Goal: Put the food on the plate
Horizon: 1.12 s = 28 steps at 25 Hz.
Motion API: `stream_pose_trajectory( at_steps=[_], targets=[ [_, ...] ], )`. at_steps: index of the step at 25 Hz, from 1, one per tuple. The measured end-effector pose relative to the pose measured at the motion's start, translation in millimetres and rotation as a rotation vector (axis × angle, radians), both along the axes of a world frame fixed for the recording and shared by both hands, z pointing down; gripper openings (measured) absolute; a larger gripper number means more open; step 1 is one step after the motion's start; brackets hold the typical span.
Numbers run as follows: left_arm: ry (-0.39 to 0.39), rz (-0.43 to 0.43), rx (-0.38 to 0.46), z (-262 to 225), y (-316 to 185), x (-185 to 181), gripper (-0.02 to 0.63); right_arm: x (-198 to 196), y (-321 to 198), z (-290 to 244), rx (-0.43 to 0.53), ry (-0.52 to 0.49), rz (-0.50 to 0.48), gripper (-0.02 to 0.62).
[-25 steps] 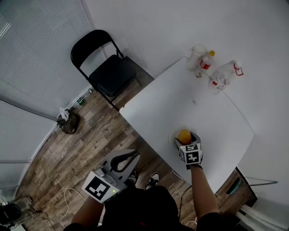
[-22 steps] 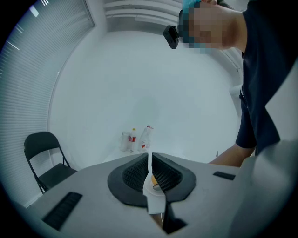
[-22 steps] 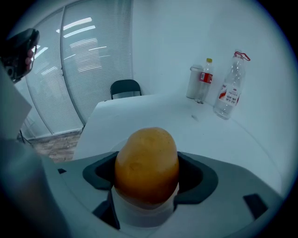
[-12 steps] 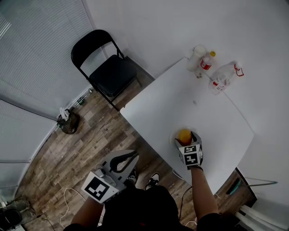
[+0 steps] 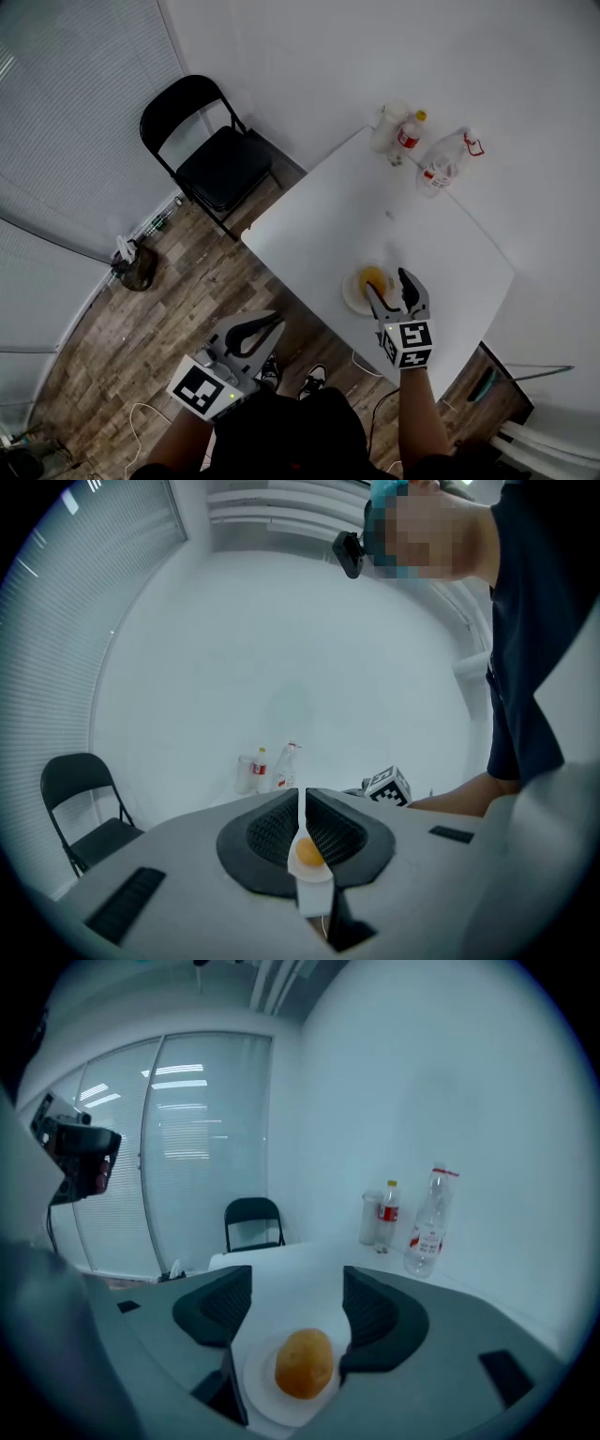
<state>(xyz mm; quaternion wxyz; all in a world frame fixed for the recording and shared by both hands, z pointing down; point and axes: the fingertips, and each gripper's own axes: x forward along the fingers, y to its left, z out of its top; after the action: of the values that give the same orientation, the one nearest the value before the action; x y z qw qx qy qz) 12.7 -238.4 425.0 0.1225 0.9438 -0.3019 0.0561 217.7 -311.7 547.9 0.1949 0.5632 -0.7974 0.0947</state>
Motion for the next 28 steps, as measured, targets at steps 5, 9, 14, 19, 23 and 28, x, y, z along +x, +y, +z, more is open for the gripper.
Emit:
stream_pose_trajectory(
  at_steps=[5,9,14,19,23,28],
  targets=[
    [-0.008,0.035,0.076,-15.7,3.7,4.5,0.043,-1.9,30.2,-74.7,0.162,-0.047,0.036,0.214],
    [0.011,0.043,0.087,-34.7,6.5,8.8,0.041,1.4,59.8,-115.7,0.259,-0.025,0.065,0.129],
    [0.006,0.078,0.175,-56.7,9.1,16.2,0.041,6.8,98.3,-169.2,0.393,-0.045,0.091,0.044],
    [0.024,0.118,0.204,-71.7,22.9,32.1,0.041,13.4,129.7,-206.2,0.467,-0.017,0.115,0.021],
    [0.039,0.132,0.217,-81.0,29.2,39.2,0.041,19.9,141.2,-216.0,0.474,-0.004,0.142,0.021],
    [0.056,0.147,0.229,-89.5,36.5,38.8,0.043,21.6,146.9,-214.6,0.458,-0.006,0.155,0.021]
  ],
)
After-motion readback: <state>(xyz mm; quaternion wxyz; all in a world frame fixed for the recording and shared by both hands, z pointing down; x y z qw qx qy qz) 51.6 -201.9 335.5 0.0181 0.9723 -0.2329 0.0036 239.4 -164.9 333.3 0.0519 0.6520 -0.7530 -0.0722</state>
